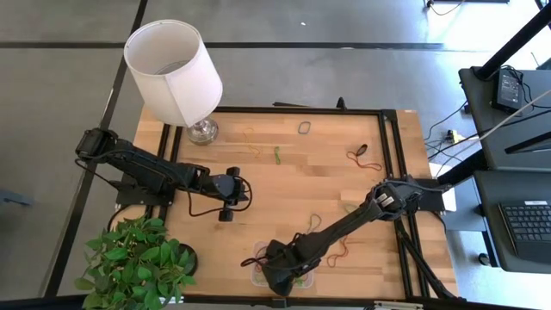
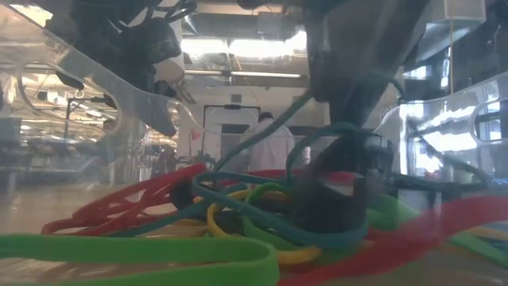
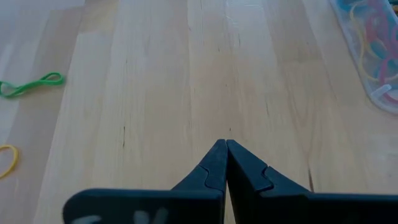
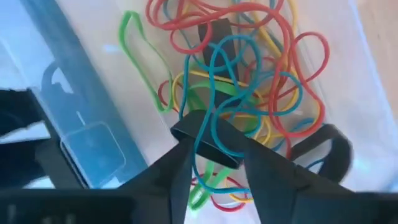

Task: Pick and place rubber bands into bin
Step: Put the blue rubber band into the transparent bin, then put the green rubber band into the transparent bin

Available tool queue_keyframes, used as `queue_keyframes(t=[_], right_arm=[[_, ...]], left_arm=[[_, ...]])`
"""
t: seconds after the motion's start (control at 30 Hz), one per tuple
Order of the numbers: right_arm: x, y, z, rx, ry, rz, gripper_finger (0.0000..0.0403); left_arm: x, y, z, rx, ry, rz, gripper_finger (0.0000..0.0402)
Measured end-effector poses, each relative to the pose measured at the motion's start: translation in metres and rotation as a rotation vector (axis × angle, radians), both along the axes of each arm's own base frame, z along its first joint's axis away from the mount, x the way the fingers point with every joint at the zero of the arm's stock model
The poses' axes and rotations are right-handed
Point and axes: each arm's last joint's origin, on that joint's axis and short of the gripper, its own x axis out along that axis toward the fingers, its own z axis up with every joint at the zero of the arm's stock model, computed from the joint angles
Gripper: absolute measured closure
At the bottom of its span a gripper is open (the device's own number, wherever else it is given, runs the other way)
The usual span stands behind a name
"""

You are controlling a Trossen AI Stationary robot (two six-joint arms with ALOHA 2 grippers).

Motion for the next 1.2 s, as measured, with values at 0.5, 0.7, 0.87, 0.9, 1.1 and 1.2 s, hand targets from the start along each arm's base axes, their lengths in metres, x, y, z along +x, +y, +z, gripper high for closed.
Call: queue_keyframes(t=[0.5, 0.7, 0.87, 0.9, 1.1, 1.2], right_arm=[[0.005, -0.002, 0.034, -0.142, -0.141, 0.183, 0.0349], [0.002, -0.006, 0.033, -0.243, -0.129, 0.247, 0.0392], [-0.012, -0.02, 0.04, -0.308, -0.113, 0.279, 0.0399], [-0.016, -0.024, 0.041, -0.301, -0.13, 0.274, 0.0398], [-0.046, -0.055, 0.029, -0.229, -0.266, 0.221, 0.04], [-0.065, -0.073, 0.028, -0.197, -0.335, 0.199, 0.0398]], left_arm=[[0.0, 0.0, 0.0, -0.001, -0.001, 0.0, 0.0398], [0.0, 0.0, 0.0, 0.008, -0.003, 0.009, 0.0399], [0.001, 0.004, 0.0, 0.007, -0.004, 0.023, 0.0399], [0.001, 0.005, 0.0, 0.007, -0.006, 0.027, 0.04], [0.002, 0.008, 0.001, 0.005, -0.018, 0.042, 0.0399], [0.003, 0.01, 0.002, 0.002, -0.031, 0.048, 0.04]])
